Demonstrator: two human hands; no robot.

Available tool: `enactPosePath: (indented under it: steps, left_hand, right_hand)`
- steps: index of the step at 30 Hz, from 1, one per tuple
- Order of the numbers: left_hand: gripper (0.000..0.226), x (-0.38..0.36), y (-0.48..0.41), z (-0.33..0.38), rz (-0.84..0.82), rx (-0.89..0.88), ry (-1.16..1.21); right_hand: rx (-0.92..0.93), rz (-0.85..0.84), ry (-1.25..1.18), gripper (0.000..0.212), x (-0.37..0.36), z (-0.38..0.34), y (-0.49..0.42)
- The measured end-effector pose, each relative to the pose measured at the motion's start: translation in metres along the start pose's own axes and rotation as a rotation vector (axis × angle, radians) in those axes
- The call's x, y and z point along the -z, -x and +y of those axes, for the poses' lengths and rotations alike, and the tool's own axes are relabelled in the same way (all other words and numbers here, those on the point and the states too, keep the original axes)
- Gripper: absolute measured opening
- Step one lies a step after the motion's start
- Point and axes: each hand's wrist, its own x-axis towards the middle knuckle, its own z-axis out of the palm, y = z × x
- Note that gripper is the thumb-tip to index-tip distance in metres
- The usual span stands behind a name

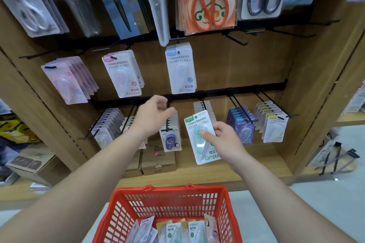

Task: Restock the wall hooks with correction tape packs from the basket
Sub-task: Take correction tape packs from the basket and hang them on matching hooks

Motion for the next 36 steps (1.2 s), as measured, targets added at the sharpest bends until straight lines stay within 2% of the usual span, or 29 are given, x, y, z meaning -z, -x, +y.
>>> enactPosePath:
  steps: [3, 6, 11, 14, 17, 20, 23, 31, 36]
  left_hand:
    - [0.035, 0.008, 0.042, -0.043, -0.145, -0.041, -0.237]
    - [0.030, 0.025, 0.076, -0.079, -0.222, -0.008, -0.334]
    - [0.030, 0.058, 0.110, -0.117, -0.234, 0.085, -0.375]
    - [0.027, 0.069, 0.118, -0.131, -0.224, 0.114, -0.323]
    - [0.025, 0.071, 0.118, -0.135, -0.225, 0.101, -0.312]
    - [0.035, 0.071, 0.112, -0.128, -0.237, 0.037, -0.332]
    - [0.044, 0.076, 0.107, -0.115, -0.221, -0.042, -0.316]
    - [0.036, 0.089, 0.096, -0.085, -0.089, -0.124, -0.182]
    - [0.033, 0.083, 0.086, -0.057, -0.011, -0.182, -0.117]
  right_hand:
    - [-0.003, -0.038, 0.042, 0.013, -0.015, 0.001, 0.002]
    - [-0.003, -0.087, 0.092, 0.017, -0.036, 0.003, 0.006]
    - [0.010, -0.170, 0.160, 0.016, -0.081, 0.009, 0.016]
    - [0.004, -0.186, 0.166, 0.014, -0.106, 0.013, 0.020]
    - [-0.004, -0.187, 0.163, 0.013, -0.124, 0.016, 0.022]
    - [0.002, -0.173, 0.124, 0.011, -0.133, 0.011, 0.023]
    - [0.033, -0.101, 0.065, 0.007, -0.127, -0.006, 0.021]
    - [0.240, 0.372, -0.106, 0.019, -0.042, -0.065, -0.005]
    - [0.270, 0.531, -0.136, 0.023, 0.001, -0.094, -0.020]
